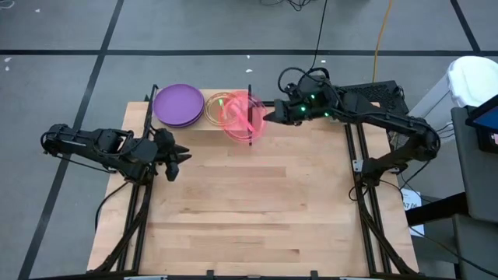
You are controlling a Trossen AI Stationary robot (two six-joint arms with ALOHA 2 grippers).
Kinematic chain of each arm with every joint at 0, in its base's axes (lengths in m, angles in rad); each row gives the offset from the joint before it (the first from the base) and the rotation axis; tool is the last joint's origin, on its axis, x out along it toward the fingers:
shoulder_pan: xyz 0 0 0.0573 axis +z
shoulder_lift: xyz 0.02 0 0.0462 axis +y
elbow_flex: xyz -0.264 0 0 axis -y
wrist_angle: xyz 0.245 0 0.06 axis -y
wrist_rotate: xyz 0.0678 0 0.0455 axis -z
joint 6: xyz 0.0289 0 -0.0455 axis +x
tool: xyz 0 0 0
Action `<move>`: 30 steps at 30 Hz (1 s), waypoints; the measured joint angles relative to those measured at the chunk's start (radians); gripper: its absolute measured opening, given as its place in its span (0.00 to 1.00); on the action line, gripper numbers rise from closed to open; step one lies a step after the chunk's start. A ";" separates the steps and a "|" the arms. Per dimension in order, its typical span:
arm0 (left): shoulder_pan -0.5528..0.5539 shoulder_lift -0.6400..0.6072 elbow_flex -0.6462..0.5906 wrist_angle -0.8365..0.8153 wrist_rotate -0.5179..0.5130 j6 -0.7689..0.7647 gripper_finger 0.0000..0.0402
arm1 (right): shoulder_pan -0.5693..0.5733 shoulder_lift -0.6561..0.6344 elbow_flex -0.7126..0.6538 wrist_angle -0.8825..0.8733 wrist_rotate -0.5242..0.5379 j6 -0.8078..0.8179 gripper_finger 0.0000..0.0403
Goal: Place and stack plates onto a shelf
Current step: Stack the pink plate on the green plate
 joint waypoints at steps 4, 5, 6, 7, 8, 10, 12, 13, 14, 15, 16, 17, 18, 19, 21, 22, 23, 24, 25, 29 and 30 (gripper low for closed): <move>0.000 0.000 0.000 0.001 0.000 -0.020 0.30 | -0.030 0.081 0.115 -0.053 -0.047 -0.060 0.00; 0.000 0.000 0.000 0.000 0.000 -0.023 0.30 | -0.034 0.104 0.148 -0.078 -0.052 -0.078 0.00; 0.000 0.000 0.000 0.001 0.000 -0.029 0.30 | -0.038 0.126 0.182 -0.096 -0.052 -0.096 0.00; 0.000 0.000 0.000 0.001 0.000 -0.038 0.30 | -0.043 0.145 0.214 -0.110 -0.054 -0.114 0.00; 0.000 0.000 0.000 0.001 0.000 -0.049 0.30 | -0.051 0.162 0.241 -0.129 -0.054 -0.134 0.00; 0.000 0.000 0.000 0.001 0.000 -0.065 0.30 | -0.068 0.191 0.280 -0.136 -0.059 -0.164 0.00; 0.000 0.000 0.000 0.001 0.000 -0.072 0.30 | -0.094 0.217 0.304 -0.136 -0.077 -0.193 0.00; 0.000 0.000 0.000 0.001 0.000 -0.072 0.30 | -0.108 0.230 0.312 -0.133 -0.081 -0.211 0.00; 0.000 0.000 0.000 0.001 0.000 -0.072 0.30 | -0.120 0.243 0.316 -0.127 -0.080 -0.228 0.00; 0.000 0.000 0.000 0.000 0.000 -0.072 0.30 | -0.131 0.257 0.317 -0.112 -0.079 -0.246 0.00; 0.000 0.000 0.000 0.000 0.000 -0.070 0.30 | -0.142 0.270 0.318 -0.095 -0.078 -0.261 0.00; 0.000 0.000 0.000 0.001 0.000 -0.063 0.30 | -0.152 0.283 0.318 -0.076 -0.078 -0.272 0.00; 0.000 0.000 0.000 0.000 0.000 -0.058 0.30 | -0.162 0.297 0.318 -0.058 -0.079 -0.281 0.00; 0.000 0.000 0.000 0.000 0.000 -0.052 0.30 | -0.172 0.312 0.318 -0.040 -0.079 -0.292 0.00; 0.000 0.000 0.000 0.000 0.000 -0.051 0.30 | -0.188 0.346 0.318 -0.005 -0.077 -0.310 0.00; 0.000 0.000 0.000 0.000 0.000 -0.049 0.30 | -0.197 0.364 0.318 0.021 -0.076 -0.318 0.00; 0.000 0.000 0.000 0.000 0.000 -0.048 0.30 | -0.204 0.382 0.318 0.040 -0.076 -0.327 0.00; 0.000 0.000 0.000 0.000 0.000 -0.048 0.30 | -0.210 0.400 0.318 0.057 -0.074 -0.336 0.00; 0.000 0.000 0.000 -0.001 0.000 -0.048 0.30 | -0.215 0.417 0.318 0.077 -0.070 -0.344 0.00; 0.000 0.000 0.000 0.000 0.000 -0.049 0.30 | -0.239 0.469 0.318 0.109 -0.049 -0.365 0.00; 0.000 0.000 0.000 0.000 0.000 -0.050 0.30 | -0.243 0.480 0.318 0.111 -0.049 -0.369 0.00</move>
